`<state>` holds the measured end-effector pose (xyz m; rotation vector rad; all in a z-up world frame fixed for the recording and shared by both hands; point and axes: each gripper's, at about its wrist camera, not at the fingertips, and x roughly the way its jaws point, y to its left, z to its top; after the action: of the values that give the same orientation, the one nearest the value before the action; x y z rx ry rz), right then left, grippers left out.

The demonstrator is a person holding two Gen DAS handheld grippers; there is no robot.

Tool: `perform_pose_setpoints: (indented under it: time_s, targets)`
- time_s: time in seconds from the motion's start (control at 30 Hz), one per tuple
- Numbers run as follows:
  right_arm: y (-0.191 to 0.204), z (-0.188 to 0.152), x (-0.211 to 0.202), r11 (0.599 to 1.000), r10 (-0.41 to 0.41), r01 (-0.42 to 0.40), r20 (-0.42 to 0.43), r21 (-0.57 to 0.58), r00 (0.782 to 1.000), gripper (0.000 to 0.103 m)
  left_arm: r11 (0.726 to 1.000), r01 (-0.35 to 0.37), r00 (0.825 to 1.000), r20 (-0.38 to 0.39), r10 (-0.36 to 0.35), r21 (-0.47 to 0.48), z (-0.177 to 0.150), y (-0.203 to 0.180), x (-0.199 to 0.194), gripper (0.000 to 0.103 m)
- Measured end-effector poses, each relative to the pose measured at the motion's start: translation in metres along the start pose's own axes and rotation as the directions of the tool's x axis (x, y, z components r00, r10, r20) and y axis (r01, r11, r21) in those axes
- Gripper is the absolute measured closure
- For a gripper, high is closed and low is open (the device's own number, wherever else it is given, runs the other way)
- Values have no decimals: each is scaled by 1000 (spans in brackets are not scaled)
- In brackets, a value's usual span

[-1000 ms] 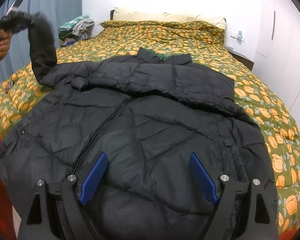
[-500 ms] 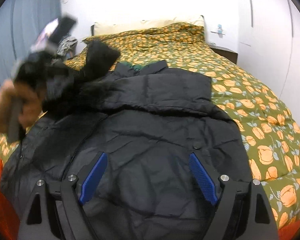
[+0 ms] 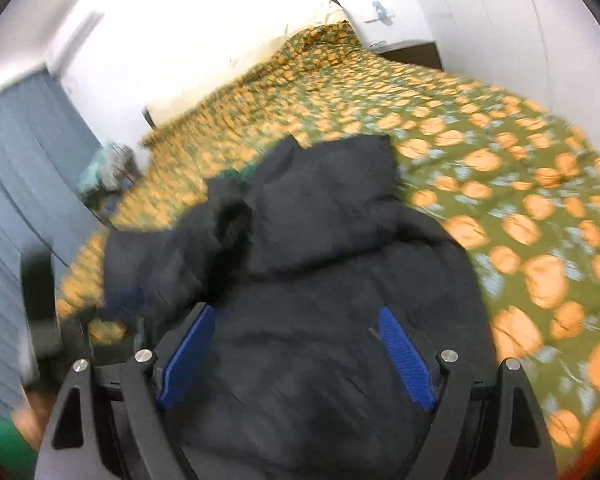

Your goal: Fold large clothes

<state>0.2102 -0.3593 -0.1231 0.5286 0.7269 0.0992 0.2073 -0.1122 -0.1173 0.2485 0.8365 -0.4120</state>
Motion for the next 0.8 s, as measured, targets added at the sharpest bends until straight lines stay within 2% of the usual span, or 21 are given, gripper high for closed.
perform_pose_setpoints:
  time_s: [0.07,0.17,0.33,0.43,0.47,0.5,0.53,0.6,0.67,0.73,0.8]
  targets:
    - [3,20,15,995,87,-85,-22,55,996,17,999,-16,1000,2,16,-36,-14,13,-16,12]
    - [19,46,59,979,190,-180,-98,100,977,16,991,-35,999,-13,33,-131,-33,40,-33,12]
    - [63,61,144,981,194,-187,-230,52,954,15,957,-64,998,-24,60,-285,-62,77,-48,12]
    - [81,55,192,993,118,-119,-333,16,936,16,938,-96,995,-50,84,-333,-76,91,-47,12]
    - [84,53,201,994,104,-106,-359,13,928,23,934,-99,995,-55,85,-344,-79,94,-47,12]
    - [88,53,206,996,84,-91,-368,0,926,61,929,-100,995,-56,86,-357,-83,97,-48,12]
    - [92,58,206,997,57,-74,-357,-34,932,74,925,-103,995,-56,88,-365,-85,98,-48,12]
    - [102,75,191,991,54,-88,-296,-103,954,83,922,-112,994,-58,97,-370,-89,101,-48,12]
    - [105,94,167,983,35,-70,-204,-171,978,84,921,-118,993,-61,103,-371,-88,102,-44,12]
    - [94,112,150,979,9,-34,-126,-199,992,84,919,-113,993,-64,96,-377,-89,104,-40,12]
    - [75,127,146,980,-36,17,-91,-201,995,84,916,-111,993,-67,92,-386,-87,104,-36,12]
